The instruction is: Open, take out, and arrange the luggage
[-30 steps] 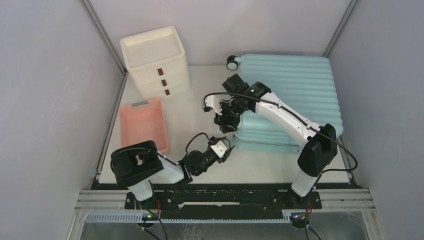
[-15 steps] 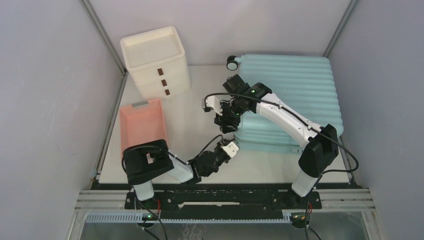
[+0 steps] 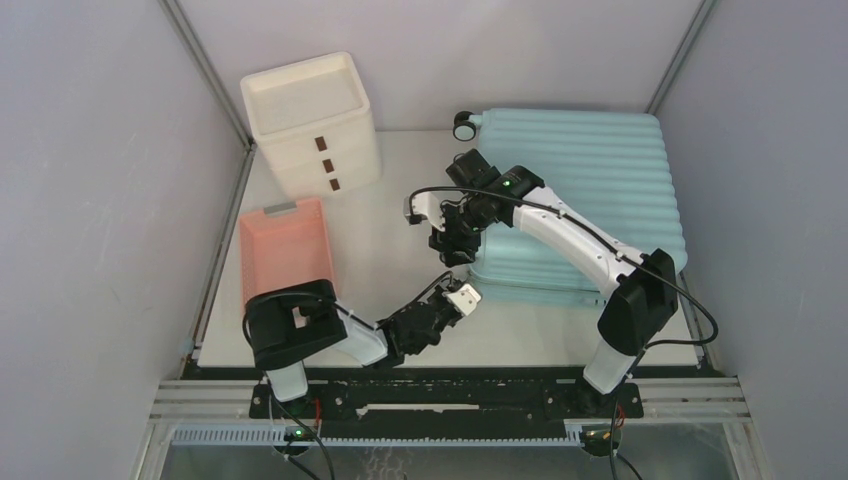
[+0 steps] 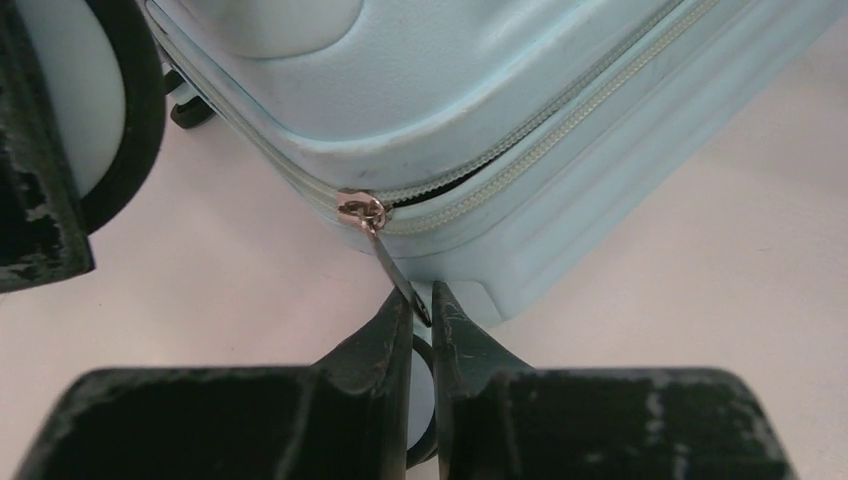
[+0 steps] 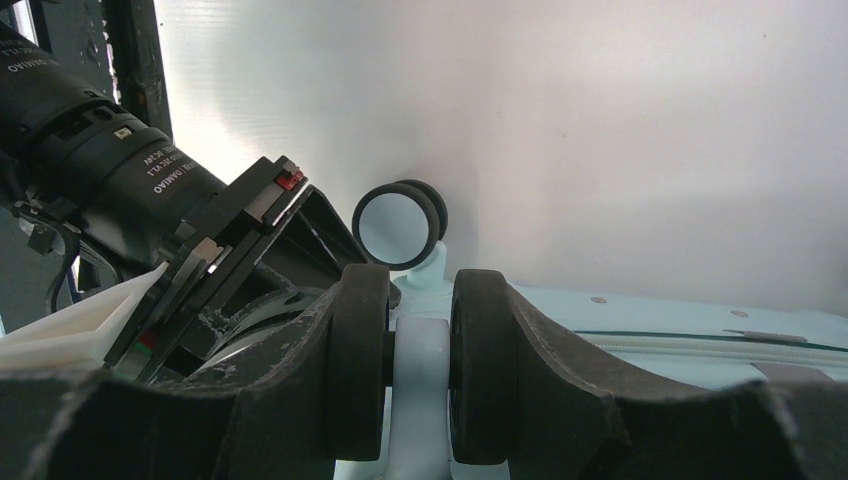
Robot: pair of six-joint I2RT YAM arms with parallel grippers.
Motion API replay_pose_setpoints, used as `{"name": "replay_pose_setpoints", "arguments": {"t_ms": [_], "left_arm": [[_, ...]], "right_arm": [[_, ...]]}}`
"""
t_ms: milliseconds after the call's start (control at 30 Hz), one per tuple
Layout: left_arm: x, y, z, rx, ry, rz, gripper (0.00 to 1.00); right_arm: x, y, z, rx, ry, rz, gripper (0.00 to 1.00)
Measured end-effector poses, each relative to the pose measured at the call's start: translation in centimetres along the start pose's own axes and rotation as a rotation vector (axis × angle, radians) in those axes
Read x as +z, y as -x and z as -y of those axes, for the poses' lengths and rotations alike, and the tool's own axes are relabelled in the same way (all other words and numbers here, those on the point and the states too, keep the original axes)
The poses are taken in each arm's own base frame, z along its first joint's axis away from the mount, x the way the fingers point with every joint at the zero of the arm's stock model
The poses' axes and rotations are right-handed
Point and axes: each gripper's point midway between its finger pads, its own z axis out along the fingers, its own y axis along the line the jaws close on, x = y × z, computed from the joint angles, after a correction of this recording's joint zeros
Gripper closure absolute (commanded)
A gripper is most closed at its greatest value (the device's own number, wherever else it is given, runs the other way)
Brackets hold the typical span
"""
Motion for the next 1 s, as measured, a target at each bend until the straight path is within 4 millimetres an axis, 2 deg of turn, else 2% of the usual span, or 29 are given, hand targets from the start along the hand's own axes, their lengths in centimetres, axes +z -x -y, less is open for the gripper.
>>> {"name": "replay_pose_setpoints", "arguments": {"t_ms": [267,600,1000], "left_arm": [[0.0,0.4,-1.4,-0.030,0.046,-0.003,1.00],[-0.4,0.4,-1.2,-0.114,-0.002,0.001,1.00],[-0.6,0.2,-1.6,-0.333,-0.051,-0.004,1.00]], "right_arm": [[-0.1,-0.1,-0.2,-0.001,0.000,0.000,0.98],[-0.2,-0.1,-0.4,-0.004,-0.001,0.002,0.98],[-0.4,-0.2,-0.7,-0.019,-0.016,0.019,0.99]]}}
